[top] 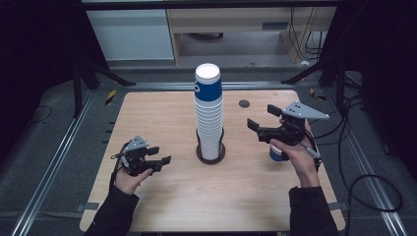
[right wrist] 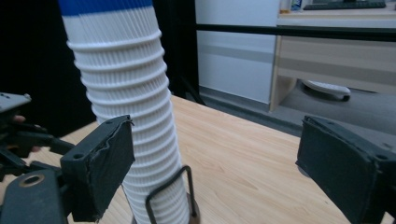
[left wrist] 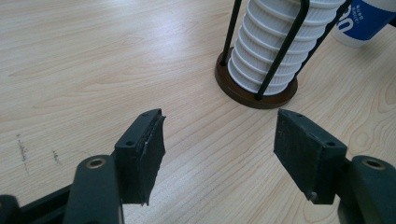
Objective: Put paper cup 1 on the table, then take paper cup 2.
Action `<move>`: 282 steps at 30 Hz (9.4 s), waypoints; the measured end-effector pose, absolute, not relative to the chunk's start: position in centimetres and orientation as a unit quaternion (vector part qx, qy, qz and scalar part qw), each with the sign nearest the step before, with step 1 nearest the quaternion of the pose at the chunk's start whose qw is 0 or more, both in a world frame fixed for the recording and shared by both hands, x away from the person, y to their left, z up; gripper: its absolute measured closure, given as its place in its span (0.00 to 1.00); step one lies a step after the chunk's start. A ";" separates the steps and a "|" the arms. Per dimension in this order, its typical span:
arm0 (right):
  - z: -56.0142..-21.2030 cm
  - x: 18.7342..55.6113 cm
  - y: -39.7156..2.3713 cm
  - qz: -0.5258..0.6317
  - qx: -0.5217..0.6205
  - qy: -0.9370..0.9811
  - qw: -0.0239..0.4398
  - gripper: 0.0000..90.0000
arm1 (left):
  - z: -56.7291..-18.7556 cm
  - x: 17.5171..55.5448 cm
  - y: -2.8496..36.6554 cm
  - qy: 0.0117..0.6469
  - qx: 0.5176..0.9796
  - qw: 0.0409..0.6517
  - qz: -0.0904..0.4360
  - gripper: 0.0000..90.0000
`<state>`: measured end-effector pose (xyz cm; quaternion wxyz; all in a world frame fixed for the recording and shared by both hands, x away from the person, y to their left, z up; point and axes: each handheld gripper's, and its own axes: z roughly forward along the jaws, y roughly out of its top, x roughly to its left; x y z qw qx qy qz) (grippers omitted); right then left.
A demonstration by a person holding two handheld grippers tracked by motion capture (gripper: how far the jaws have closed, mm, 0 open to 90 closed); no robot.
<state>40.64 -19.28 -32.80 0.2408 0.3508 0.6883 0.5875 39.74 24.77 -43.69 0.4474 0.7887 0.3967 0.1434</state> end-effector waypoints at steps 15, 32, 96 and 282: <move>-30.2 40.9 -16.3 0.616 0.311 0.687 0.230 0.10 | -43.9 39.9 24.8 0.398 0.789 0.447 0.139 0.31; -28.3 42.5 -12.3 0.625 0.288 0.691 0.222 0.06 | -43.9 40.0 24.8 0.406 0.787 0.443 0.141 0.24; -25.4 46.0 -6.9 0.626 0.267 0.695 0.232 0.22 | -43.8 39.9 24.7 0.402 0.788 0.443 0.141 0.22; -43.5 38.7 -8.7 0.529 0.113 0.840 0.044 0.06 | -39.8 36.0 19.4 0.227 0.783 0.576 0.065 0.29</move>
